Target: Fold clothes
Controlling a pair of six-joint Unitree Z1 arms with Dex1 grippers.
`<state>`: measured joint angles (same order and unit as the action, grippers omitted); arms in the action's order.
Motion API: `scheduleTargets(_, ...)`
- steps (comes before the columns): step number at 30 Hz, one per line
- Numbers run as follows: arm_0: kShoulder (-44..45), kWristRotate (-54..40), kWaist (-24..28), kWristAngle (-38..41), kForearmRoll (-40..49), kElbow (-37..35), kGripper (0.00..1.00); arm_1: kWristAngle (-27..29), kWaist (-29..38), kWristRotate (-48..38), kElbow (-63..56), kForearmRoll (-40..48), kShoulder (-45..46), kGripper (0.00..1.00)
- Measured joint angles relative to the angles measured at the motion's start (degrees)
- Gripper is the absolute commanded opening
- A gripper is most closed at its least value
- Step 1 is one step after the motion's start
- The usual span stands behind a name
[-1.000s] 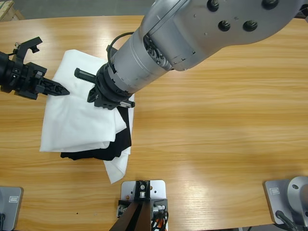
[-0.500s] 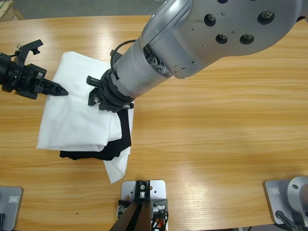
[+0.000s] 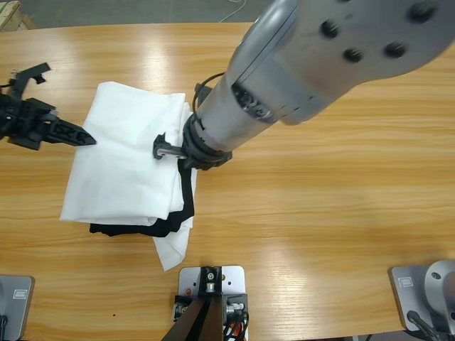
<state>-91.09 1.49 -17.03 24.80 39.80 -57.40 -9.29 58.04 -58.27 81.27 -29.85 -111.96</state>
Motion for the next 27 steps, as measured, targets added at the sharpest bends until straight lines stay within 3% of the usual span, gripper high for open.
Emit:
scheduleTargets(2, 2.9, 0.0, 0.5, -1.8, 0.6, 0.0, 0.932, 1.5, 0.0, 1.3, 0.0, -0.6, 1.6, 0.985)
scheduleTargets(3, 4.3, 0.0, 0.7, -2.4, 0.7, 0.0, 0.722, 1.9, 0.0, 2.2, 0.0, -0.8, 2.3, 0.88)
scheduleTargets(4, 5.6, 0.0, 0.9, -2.8, 0.7, 0.0, 0.463, 2.3, 0.0, 3.2, 0.1, -1.0, 3.1, 0.68)
scheduleTargets(6, 8.8, 0.8, 0.8, -3.2, 1.0, -0.4, 0.074, 2.7, -0.2, 6.1, 0.4, -1.0, 4.4, 0.29)
scheduleTargets(7, 10.6, 2.0, 0.3, -3.2, 1.3, -1.0, 0.0, 2.5, -0.6, 7.9, 0.6, -1.0, 5.3, 0.039)
scheduleTargets(11, 16.2, 15.4, -4.8, 1.3, 4.9, -5.5, 0.0, -6.3, -6.7, 17.3, 2.1, 0.2, 9.0, 0.0)
scheduleTargets(13, 17.1, 20.9, -6.0, 5.1, 3.2, -3.1, 0.0, -13.1, -11.0, 21.5, 1.5, 3.1, 9.4, 0.0)
scheduleTargets(16, 18.6, 28.6, -7.9, 6.7, -6.8, 8.1, 0.0, -23.1, -16.4, 24.9, -0.5, 8.5, 9.3, 0.0)
scheduleTargets(20, 20.1, 34.4, -8.3, 6.7, -19.9, 22.7, 0.0, -34.8, -18.6, 26.2, -3.2, 17.5, 5.8, 0.0)
scheduleTargets(23, 20.0, 36.1, -8.4, 6.8, -29.5, 28.6, 0.0, -38.5, -18.7, 26.2, -4.5, 22.8, 2.2, 0.0)
scheduleTargets(27, 17.1, 36.7, -8.5, 8.5, -38.0, 29.9, 0.0, -40.7, -18.7, 26.0, -4.6, 26.7, -1.2, 0.0)
